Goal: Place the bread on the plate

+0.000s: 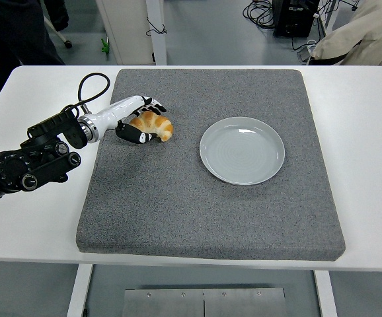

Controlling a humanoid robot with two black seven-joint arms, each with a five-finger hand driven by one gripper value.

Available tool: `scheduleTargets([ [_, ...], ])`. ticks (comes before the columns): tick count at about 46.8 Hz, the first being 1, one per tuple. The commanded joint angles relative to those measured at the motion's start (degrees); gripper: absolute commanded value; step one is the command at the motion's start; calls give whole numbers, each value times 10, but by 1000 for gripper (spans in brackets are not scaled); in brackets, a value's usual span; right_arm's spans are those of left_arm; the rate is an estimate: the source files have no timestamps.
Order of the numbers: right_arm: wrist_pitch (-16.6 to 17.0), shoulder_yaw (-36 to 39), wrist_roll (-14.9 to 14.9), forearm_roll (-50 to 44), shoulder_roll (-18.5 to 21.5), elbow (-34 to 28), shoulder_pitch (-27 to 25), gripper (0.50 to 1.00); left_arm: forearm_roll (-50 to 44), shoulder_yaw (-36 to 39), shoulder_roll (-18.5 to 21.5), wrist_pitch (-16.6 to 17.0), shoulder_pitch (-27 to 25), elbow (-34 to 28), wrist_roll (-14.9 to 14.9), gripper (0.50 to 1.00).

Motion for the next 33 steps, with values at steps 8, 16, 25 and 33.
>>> scheduleTargets([
  [8, 0, 0, 0, 0, 0, 0, 0, 1000, 0, -3, 7, -3, -27, -2, -8, 663],
  [16, 0, 0, 0, 0, 0, 0, 0, 1000, 1, -7, 17, -4, -57, -3, -11, 669],
  [25, 0, 0, 0, 0, 0, 0, 0, 1000, 2, -8, 23, -5, -82, -4, -12, 689],
  [33, 0, 0, 0, 0, 0, 0, 0, 1000, 2, -9, 20, -15, -105, -4, -20, 692],
])
